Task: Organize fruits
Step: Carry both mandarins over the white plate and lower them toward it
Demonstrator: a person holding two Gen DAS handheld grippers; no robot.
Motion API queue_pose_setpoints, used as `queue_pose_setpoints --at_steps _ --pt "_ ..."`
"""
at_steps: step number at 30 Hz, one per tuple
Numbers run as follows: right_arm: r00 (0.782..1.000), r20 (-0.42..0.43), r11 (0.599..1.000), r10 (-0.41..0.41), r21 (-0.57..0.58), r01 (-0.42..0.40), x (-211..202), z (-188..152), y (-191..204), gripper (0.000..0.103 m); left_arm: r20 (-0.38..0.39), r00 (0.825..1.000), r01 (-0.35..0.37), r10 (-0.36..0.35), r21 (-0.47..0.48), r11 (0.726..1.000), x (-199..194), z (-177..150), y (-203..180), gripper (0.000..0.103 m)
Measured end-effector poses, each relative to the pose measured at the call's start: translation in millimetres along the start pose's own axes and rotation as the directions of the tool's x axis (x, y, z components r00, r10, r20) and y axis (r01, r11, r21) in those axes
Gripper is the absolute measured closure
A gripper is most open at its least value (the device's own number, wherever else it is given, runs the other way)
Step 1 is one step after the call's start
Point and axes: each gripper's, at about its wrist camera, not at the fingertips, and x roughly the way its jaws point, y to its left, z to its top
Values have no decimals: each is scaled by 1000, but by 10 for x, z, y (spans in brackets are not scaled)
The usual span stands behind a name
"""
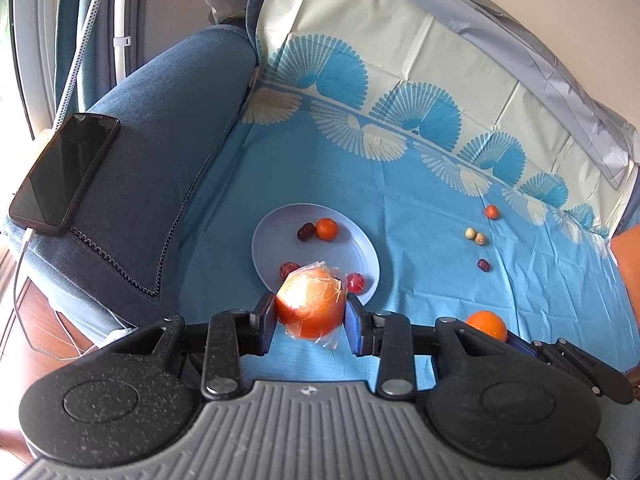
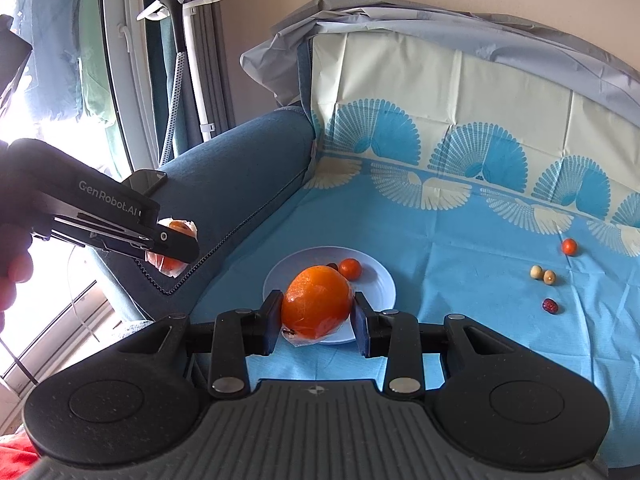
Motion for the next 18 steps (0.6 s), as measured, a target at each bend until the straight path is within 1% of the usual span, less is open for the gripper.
queue_pose_setpoints --at_steps 5,8,10,13,18 --pt "1000 -16 1000 2 3 -2 167 38 -3 65 -13 1000 -5 5 7 1000 150 90 30 64" --pt "1000 -22 1000 -1 -14 1 320 74 -16 65 -22 1000 -5 5 22 1000 285 157 32 64" --pt "999 -32 1000 -4 -24 3 450 91 -33 65 -35 999 -7 8 34 999 415 208 26 64" --pt "998 -61 1000 -8 -7 7 684 114 -89 65 -55 998 -15 18 49 999 647 294 17 64" --pt "993 -113 1000 -19 -8 18 1096 136 -167 65 -97 995 -8 14 59 998 1069 444 -7 64"
